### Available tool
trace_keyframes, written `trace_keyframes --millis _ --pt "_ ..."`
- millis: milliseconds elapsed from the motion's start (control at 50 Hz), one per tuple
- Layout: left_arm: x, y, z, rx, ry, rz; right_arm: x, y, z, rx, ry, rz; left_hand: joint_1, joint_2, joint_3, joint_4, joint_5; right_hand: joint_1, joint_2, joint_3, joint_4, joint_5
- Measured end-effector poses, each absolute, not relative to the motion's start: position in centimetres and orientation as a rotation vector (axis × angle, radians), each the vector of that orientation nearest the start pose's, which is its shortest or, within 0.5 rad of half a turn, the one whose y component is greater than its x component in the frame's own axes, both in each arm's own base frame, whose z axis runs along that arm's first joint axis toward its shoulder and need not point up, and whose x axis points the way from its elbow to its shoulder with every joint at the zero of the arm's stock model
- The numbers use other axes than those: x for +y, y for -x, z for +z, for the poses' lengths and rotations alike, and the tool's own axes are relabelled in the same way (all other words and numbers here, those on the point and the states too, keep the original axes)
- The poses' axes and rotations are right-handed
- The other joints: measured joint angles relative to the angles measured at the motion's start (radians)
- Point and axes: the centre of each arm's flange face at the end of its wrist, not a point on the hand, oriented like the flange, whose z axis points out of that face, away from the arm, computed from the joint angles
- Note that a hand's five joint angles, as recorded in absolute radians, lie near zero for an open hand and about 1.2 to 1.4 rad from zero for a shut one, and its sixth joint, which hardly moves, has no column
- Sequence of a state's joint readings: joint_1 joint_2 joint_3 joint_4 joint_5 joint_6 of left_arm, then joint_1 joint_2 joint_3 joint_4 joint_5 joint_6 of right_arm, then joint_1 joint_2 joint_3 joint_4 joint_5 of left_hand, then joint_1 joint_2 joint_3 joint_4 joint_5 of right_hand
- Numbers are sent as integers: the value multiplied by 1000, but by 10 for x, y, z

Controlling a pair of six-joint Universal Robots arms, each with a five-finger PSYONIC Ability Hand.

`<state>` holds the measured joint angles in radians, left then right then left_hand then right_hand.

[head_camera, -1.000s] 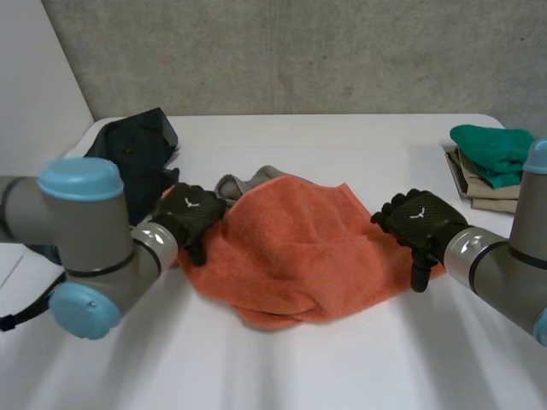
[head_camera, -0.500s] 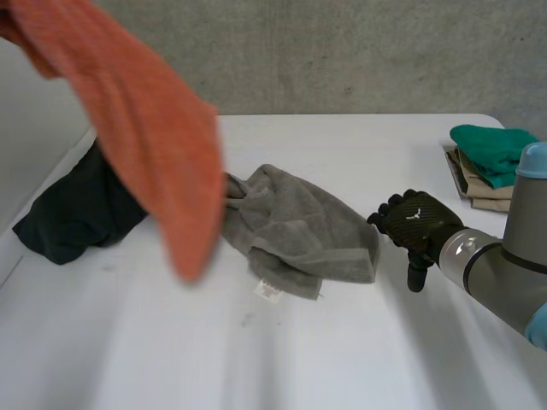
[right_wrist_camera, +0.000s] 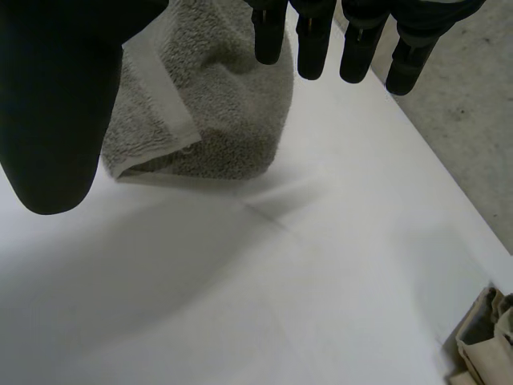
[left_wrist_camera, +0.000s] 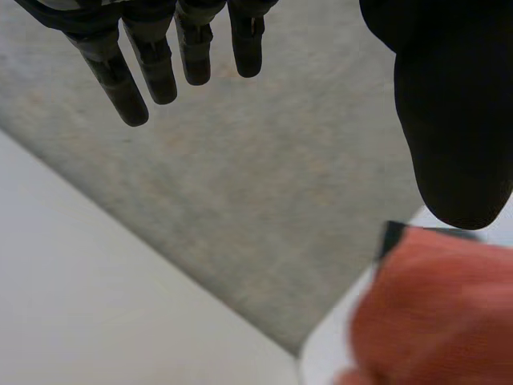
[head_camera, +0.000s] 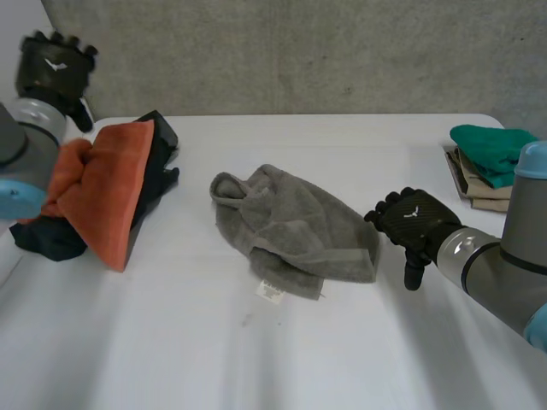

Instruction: Fold the laundry.

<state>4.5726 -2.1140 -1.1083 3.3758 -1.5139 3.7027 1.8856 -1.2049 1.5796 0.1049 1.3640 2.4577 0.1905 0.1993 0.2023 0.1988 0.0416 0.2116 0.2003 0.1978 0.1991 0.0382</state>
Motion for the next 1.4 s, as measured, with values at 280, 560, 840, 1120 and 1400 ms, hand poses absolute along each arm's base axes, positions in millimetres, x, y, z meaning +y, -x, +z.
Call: trace_keyframes --millis 280,560,840,1120,1400 --pt "-317 269 211 2270 -1024 -2116 -239 -269 191 2292 1072 -1518 0 -2 0 0 0 0 0 0 0 0" --pt "-365 306 170 2446 -1069 -2129 -235 -321 151 2271 1015 -1534 0 -2 0 0 0 0 0 0 0 0" --pt "-400 327 120 2422 -1067 -2129 -254 -347 128 2214 1095 -1701 870 830 811 820 795 898 943 943 949 928" --pt "-390 305 234 2140 -712 -2336 -295 -298 225 2120 1080 -2097 948 993 986 998 926 898 969 987 994 940" --pt "-294 272 312 1981 -825 -2504 -332 -219 310 2005 988 -2386 948 994 986 998 926 898 969 987 994 940"
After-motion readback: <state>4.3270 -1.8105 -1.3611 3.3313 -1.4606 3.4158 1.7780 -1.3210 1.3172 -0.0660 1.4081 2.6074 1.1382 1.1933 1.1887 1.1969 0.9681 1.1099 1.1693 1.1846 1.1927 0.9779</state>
